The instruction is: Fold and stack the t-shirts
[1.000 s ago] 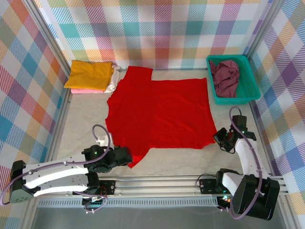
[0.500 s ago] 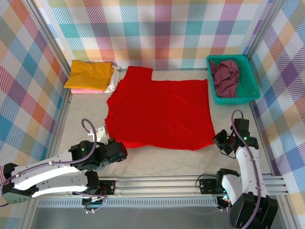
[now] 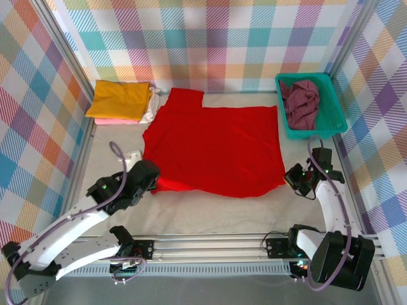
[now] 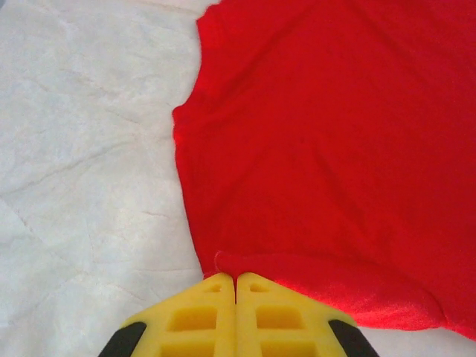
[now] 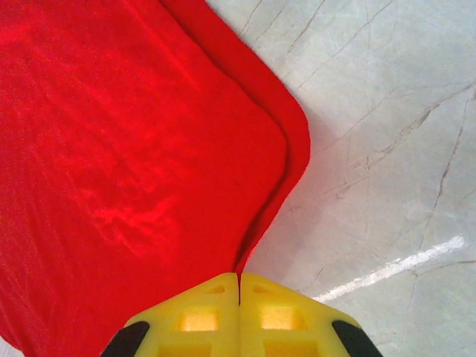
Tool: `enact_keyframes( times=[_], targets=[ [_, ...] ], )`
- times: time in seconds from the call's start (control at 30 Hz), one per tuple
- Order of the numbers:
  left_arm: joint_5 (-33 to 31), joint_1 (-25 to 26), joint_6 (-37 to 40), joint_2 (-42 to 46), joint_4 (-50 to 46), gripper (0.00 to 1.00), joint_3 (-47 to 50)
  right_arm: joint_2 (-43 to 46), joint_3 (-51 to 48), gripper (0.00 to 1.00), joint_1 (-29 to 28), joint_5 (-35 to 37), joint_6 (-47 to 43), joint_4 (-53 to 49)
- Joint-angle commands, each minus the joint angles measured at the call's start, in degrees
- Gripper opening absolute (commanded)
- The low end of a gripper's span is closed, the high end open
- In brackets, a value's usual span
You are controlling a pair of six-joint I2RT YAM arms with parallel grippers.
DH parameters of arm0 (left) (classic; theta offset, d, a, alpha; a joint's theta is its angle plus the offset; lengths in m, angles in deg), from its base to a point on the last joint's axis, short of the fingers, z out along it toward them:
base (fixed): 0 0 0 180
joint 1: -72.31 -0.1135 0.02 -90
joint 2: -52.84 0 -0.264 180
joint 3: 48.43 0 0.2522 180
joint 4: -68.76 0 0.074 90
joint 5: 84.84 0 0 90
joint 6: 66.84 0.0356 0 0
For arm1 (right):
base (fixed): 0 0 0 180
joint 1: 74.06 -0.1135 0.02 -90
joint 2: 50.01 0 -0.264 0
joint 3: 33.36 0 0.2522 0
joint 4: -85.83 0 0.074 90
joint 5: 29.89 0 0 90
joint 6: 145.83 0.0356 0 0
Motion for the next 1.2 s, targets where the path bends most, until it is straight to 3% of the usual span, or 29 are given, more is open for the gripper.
enact_keyframes(
  times=[0.0,0.3,0.6,1.17],
  targets=[
    [7.5,-3.9,14.3,-6.9,6.5,0.0,-4.2,-1.5,2.8,0.0,-0.2,1.2,-2.0,3.0],
    [18.0,-16.5,25.5,-17.6,11.1,0.0,-12.1,-7.4,5.6,0.0,-0.1,1.2,-2.2,6.6],
    [20.2,-23.1,35.3,-29.2,8.9,0.0,-21.3,-13.3,8.0,0.0,-0.1,3.6,-1.8,10.4],
    [21.3,-26.6,43.4,-43.2,5.6,0.0,-35.0,-22.0,11.5,0.0,-0.2,3.5,-1.1,14.7]
  ],
)
